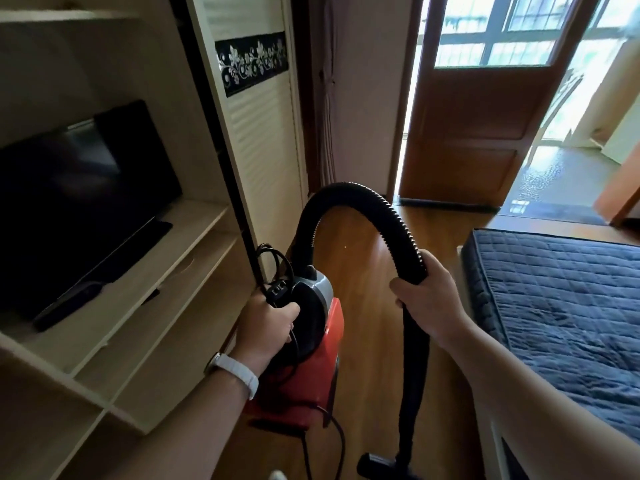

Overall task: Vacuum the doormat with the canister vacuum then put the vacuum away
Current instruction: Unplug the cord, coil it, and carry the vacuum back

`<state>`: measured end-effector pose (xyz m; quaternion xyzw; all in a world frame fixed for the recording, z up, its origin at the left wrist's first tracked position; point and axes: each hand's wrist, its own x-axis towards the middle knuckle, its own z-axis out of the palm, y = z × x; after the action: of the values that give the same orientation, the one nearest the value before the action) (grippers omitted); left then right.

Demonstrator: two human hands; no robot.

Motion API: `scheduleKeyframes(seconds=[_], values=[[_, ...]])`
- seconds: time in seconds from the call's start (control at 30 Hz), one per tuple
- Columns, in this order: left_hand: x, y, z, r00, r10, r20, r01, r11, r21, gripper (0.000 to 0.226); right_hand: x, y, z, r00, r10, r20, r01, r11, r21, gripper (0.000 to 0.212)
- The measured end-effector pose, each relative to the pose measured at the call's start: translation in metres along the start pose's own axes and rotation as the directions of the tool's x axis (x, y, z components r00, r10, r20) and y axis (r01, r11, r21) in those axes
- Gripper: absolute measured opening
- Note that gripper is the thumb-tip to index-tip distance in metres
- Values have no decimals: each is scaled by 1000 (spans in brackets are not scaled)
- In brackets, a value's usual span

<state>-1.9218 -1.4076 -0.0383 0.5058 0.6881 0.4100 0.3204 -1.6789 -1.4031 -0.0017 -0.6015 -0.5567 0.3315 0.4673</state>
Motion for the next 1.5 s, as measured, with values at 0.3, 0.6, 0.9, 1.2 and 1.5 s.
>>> scheduleKeyframes(seconds=[0.3, 0.6, 0.9, 1.2, 1.5], values=[[163, -15, 33, 982, -101, 163, 111, 992, -54, 10, 128, 22, 60, 989, 107, -104, -115, 991, -69, 28], [342, 17, 54, 952, -38, 304, 69, 993, -93, 8, 258, 7, 93, 947, 110, -302, -161, 975, -150, 22], [449, 52, 113, 928, 68, 368, -59, 998, -33, 7, 358, 23, 87, 912, 139, -386, -188, 978, -92, 23], [528, 97, 224, 921, 10, 389, 2, 1000, -31, 6, 484, 72, 48, 891, 185, -416, -202, 979, 4, 25], [601, 175, 334, 920, 60, 389, -50, 998, -36, 3, 603, 103, -39, 910, 177, -375, -165, 984, 62, 27]])
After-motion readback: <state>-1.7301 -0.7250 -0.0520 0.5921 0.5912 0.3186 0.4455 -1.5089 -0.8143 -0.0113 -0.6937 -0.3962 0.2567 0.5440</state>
